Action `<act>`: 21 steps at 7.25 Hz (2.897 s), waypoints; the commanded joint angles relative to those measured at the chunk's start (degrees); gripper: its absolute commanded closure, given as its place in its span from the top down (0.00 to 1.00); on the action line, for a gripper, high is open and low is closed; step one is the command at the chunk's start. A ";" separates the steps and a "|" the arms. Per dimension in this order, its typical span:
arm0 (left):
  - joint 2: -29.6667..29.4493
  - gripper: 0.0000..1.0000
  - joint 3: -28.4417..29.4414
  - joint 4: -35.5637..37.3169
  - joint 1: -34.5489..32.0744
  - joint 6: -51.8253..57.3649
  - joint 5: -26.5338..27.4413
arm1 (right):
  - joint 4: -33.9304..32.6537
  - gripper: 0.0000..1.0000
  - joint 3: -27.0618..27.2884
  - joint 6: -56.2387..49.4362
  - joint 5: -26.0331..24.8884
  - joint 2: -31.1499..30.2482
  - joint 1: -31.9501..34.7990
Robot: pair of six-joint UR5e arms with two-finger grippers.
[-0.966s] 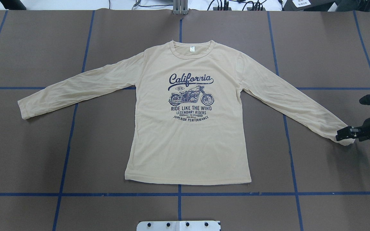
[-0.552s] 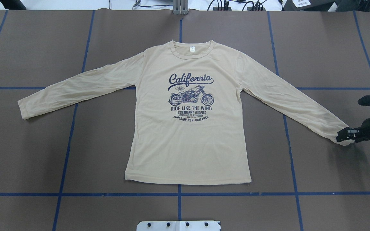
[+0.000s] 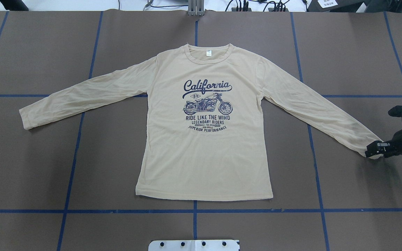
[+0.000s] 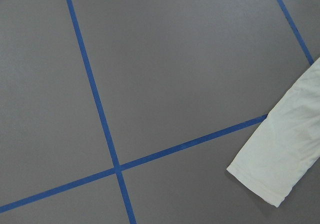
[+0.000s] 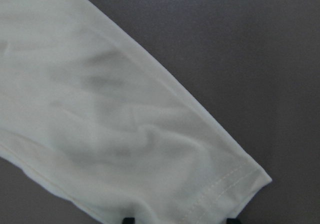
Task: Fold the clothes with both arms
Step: 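Move the right gripper to the nearest sleeve cuff and grasp it, then lift the cuff with the right gripper and fold the sleeve toward the collar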
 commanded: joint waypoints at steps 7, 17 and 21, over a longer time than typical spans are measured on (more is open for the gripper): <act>-0.09 1.00 0.20 0.00 0.00 -0.01 0.00 | -0.14 0.02 -0.12 -0.08 0.16 0.07 -0.04; -0.97 1.00 0.03 0.00 0.00 -4.05 -0.09 | 0.56 0.00 11.31 0.00 15.06 10.85 13.47; -0.97 1.00 0.55 0.09 0.00 -4.23 -0.09 | -1.53 0.00 7.30 1.57 21.52 30.83 15.17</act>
